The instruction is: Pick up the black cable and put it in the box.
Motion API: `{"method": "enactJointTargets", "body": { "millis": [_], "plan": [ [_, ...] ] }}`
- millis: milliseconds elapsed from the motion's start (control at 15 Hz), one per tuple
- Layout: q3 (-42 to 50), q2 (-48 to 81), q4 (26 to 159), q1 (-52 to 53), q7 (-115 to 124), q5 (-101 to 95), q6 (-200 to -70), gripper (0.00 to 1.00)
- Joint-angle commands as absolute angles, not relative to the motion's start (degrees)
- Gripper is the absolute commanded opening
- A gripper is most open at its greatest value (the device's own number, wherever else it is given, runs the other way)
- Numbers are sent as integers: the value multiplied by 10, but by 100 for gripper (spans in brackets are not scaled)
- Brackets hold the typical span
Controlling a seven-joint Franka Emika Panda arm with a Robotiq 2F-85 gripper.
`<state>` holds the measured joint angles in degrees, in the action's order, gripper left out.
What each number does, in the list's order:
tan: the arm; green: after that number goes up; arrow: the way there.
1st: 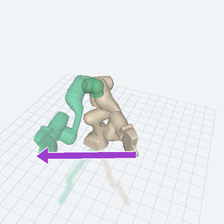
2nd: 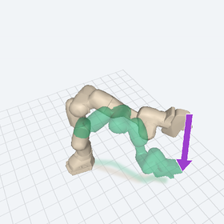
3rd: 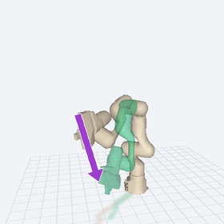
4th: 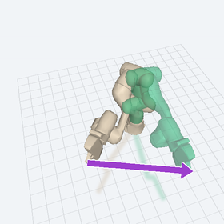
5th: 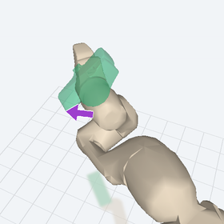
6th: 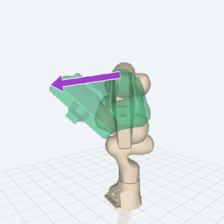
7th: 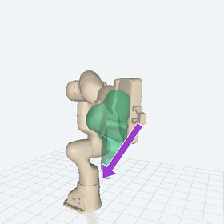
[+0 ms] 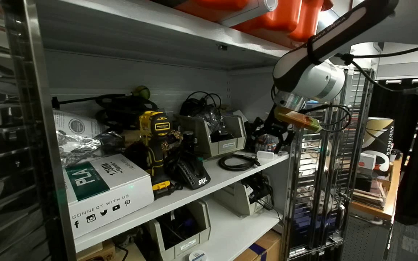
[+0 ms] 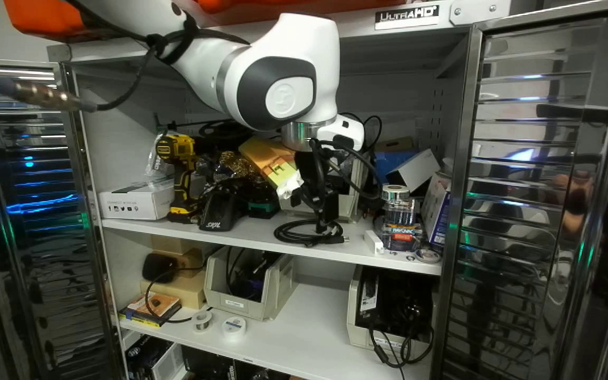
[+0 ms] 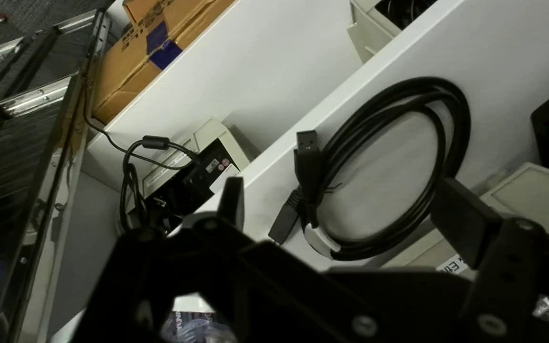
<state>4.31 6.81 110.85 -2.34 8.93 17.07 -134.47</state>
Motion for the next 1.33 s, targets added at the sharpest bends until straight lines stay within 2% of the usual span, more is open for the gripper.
{"method": "enactJointTargets", "body": {
  "millis": [0, 600, 1133, 1200, 1267],
  "plan": [
    [39, 135, 1011, -33, 106, 177, -1301, 100],
    [37, 253, 855, -45, 129, 165, -1172, 100],
    [33, 313, 788, -34, 141, 140, -1099, 100],
    [34, 315, 784, -31, 143, 132, -1092, 92],
    [34, 316, 781, -30, 148, 127, -1088, 75]
  ]
}}
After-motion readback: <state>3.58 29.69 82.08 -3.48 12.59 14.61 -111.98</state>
